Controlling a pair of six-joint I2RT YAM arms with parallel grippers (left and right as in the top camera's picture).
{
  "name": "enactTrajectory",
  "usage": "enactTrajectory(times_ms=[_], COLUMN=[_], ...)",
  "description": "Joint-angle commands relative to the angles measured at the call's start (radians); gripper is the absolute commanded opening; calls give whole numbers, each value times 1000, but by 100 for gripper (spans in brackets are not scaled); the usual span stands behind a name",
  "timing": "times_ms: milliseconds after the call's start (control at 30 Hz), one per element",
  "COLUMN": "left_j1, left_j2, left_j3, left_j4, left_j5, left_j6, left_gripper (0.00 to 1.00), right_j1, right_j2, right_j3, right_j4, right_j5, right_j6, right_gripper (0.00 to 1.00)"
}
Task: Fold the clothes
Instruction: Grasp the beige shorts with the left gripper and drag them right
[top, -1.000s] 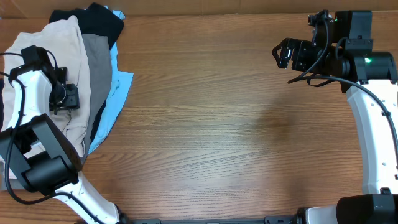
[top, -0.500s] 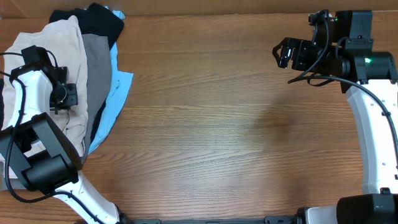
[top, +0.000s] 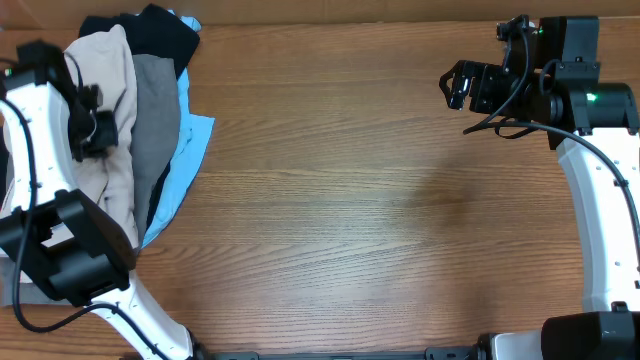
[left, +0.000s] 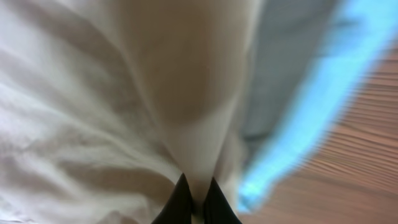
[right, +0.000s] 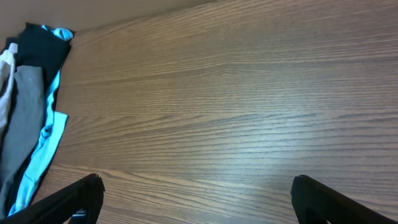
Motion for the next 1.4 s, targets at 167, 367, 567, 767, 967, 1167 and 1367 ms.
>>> enactTrajectory(times_ms=[167,367,567,767,967,1167,1367], left_j1=[-333,-594,-826,-937,-950,-986,-1088], left_j2=[-8,-8,0,98,143,138,162], left_j3=[259,257,218,217,249,359,324], left_j4=[-135,-19,230,394,391,144,43], left_j5=[297,321,317,323,344,347,316], left_j6=[-97,-150,-227,-294,-244,28,151], left_gripper=[4,6,13,19,40,66,74], right_j1=[0,-60,-159,-241,-271,-272,-281], right_j2=[1,1,1,1,1,25,102], right_j3=[18,18,19,19,8,-66,-82], right_j4=[-25,-58,-111,-176,-246,-203,-135], right_j5=[17,13,4,5,5,-5,-11], right_j6=[0,34,37,18,-32,-29,2], right_gripper=[99,99,99,100,100,100,100])
